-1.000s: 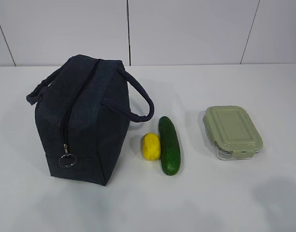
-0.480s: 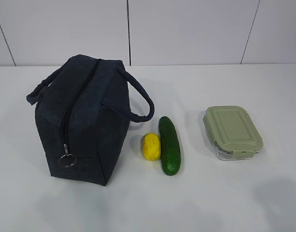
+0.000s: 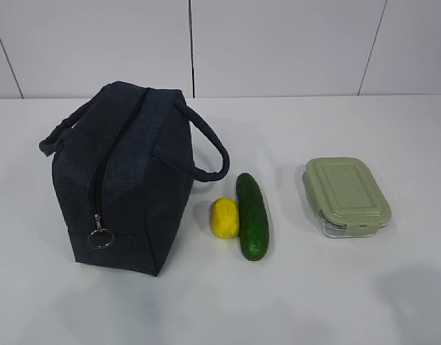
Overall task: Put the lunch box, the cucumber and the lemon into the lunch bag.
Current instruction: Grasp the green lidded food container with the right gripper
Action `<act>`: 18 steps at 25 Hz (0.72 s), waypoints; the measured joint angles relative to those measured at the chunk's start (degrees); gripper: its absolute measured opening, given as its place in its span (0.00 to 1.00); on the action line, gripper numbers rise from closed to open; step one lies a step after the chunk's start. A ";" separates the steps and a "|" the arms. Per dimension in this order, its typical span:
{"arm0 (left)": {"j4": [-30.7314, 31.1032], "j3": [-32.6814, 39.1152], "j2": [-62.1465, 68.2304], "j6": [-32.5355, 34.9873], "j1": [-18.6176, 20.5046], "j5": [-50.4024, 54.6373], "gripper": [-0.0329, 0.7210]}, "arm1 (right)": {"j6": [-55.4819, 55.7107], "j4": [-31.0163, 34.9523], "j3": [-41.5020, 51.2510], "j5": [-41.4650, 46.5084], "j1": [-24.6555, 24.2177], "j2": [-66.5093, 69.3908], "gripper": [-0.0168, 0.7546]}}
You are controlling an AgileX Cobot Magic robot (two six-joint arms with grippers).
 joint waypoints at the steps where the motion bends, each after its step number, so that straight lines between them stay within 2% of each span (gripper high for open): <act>1: 0.00 0.00 0.00 0.00 0.00 0.00 0.36 | 0.00 0.25 0.00 0.00 0.00 0.00 0.50; 11: 0.00 0.00 0.00 0.00 0.00 0.00 0.36 | 0.00 2.57 0.00 0.00 0.00 0.00 0.50; 18: 0.00 0.00 0.00 0.00 0.00 0.00 0.36 | 6.95 0.57 -0.10 0.22 0.00 3.13 0.50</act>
